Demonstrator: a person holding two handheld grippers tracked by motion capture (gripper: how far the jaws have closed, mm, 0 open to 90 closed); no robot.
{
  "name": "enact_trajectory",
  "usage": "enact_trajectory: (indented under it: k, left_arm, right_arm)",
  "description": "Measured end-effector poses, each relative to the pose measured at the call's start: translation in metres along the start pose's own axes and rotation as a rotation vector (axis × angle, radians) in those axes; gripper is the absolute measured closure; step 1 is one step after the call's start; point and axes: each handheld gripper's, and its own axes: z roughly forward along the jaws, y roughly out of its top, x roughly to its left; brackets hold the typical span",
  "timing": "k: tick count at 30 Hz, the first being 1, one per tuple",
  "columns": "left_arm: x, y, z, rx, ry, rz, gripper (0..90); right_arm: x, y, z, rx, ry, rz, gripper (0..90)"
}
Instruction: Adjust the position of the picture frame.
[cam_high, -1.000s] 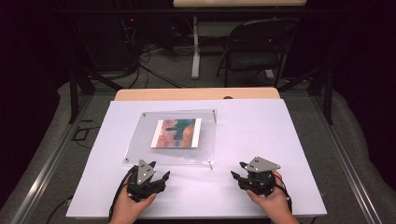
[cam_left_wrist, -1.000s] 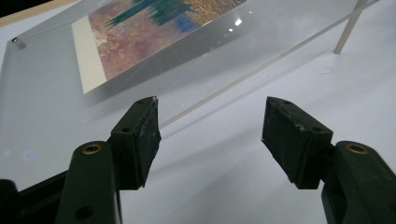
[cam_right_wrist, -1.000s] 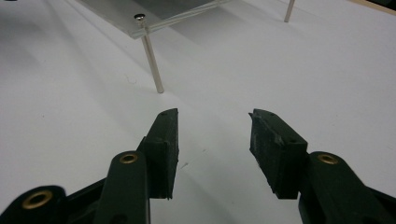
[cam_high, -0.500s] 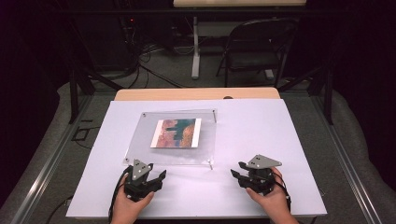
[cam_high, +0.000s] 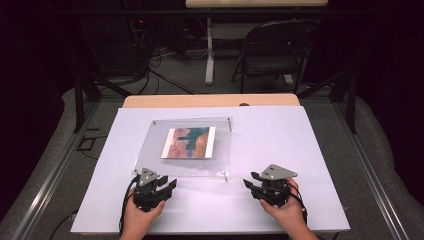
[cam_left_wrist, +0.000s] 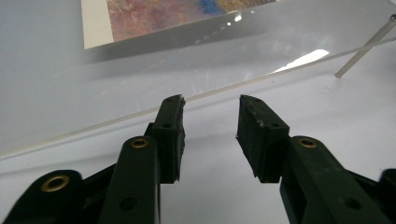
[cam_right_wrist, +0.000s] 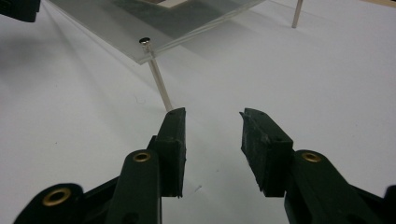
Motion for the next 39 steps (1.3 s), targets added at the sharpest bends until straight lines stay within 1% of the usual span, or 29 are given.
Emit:
enact_trajectory:
  k: [3,4,5,6,8,11,12,13,14,16,18,19,20,21,22,23,25,28,31,33,34,35,36,37,38,39]
  left_arm:
    - [-0.002,0.001,0.005,0.017,0.017,0.003,64.1]
    - [-0.003,0.001,0.006,0.020,0.020,-0.002,66.6]
    - [-0.003,0.002,0.007,0.032,0.022,-0.005,66.6]
    - [-0.004,0.003,0.008,0.036,0.020,-0.017,67.4]
    - [-0.005,0.004,0.011,0.054,0.023,-0.027,70.1]
    - [-0.008,0.006,0.015,0.082,0.023,-0.021,73.5]
    - [-0.009,0.007,0.017,0.084,0.024,-0.019,76.0]
    - [-0.010,0.008,0.018,0.090,0.028,-0.014,76.0]
    - [-0.011,0.009,0.019,0.093,0.031,-0.014,78.6]
    - [-0.012,0.011,0.021,0.099,0.032,-0.009,80.0]
    - [-0.013,0.014,0.023,0.099,0.039,-0.009,83.7]
    - [-0.014,0.015,0.023,0.090,0.045,-0.009,85.8]
    - [-0.014,0.016,0.023,0.093,0.043,-0.009,87.8]
    - [-0.014,0.016,0.023,0.093,0.043,-0.009,88.6]
    - [-0.015,0.017,0.023,0.098,0.039,-0.011,88.6]
    - [-0.016,0.016,0.024,0.097,0.045,-0.013,89.4]
    - [-0.017,0.015,0.024,0.101,0.046,-0.007,90.0]
    - [-0.019,0.013,0.024,0.112,0.052,0.013,90.0]
    - [-0.019,0.012,0.025,0.119,0.056,0.015,90.0]
    - [-0.018,0.012,0.026,0.125,0.055,0.017,90.0]
    - [-0.018,0.012,0.027,0.123,0.057,0.012,90.0]
    - [-0.017,0.012,0.027,0.123,0.058,0.015,90.0]
    - [-0.016,0.012,0.028,0.128,0.057,0.013,90.0]
    - [-0.015,0.012,0.028,0.128,0.058,0.008,90.0]
    - [-0.014,0.012,0.029,0.133,0.058,0.002,90.0]
    - [-0.014,0.012,0.029,0.133,0.058,0.002,90.0]
  right_arm:
    - [0.002,0.001,0.002,-0.003,0.004,-0.003,60.1]
    - [0.003,0.002,0.003,0.004,0.007,-0.007,60.1]
    - [0.003,0.002,0.003,0.004,0.007,-0.007,60.1]
    - [0.003,0.002,0.004,0.008,0.008,-0.006,60.0]
    - [0.003,0.002,0.004,0.012,0.011,-0.006,60.0]
    - [0.003,0.003,0.005,0.012,0.015,0.002,60.1]
    - [0.003,0.004,0.005,0.011,0.018,0.006,60.0]
    - [0.003,0.004,0.005,0.011,0.018,0.006,60.0]
    - [0.003,0.005,0.007,0.013,0.026,0.008,61.2]
    - [0.002,0.006,0.008,0.016,0.030,0.006,61.9]
    - [0.003,0.008,0.011,0.023,0.047,0.007,63.0]
    - [0.004,0.010,0.012,0.025,0.051,0.000,63.7]
    - [0.004,0.013,0.015,0.026,0.063,-0.001,64.4]
    - [0.004,0.013,0.015,0.026,0.063,-0.001,64.4]
    - [0.005,0.013,0.016,0.023,0.064,0.001,64.6]
    - [0.005,0.014,0.018,0.026,0.071,0.006,64.8]
    - [0.006,0.015,0.021,0.026,0.075,0.004,64.9]
    - [0.009,0.014,0.025,0.041,0.078,-0.007,65.1]
    - [0.009,0.012,0.030,0.053,0.084,-0.008,65.1]
    - [0.007,0.011,0.034,0.059,0.098,0.006,65.5]
    - [0.006,0.011,0.040,0.066,0.114,0.015,65.8]
    - [0.006,0.011,0.040,0.066,0.114,0.015,65.8]
    - [0.005,0.010,0.047,0.076,0.132,0.021,65.8]
    - [0.005,0.010,0.047,0.076,0.132,0.021,65.8]
    - [0.006,0.010,0.054,0.083,0.144,0.022,65.8]
    - [0.006,0.010,0.054,0.083,0.144,0.022,65.8]
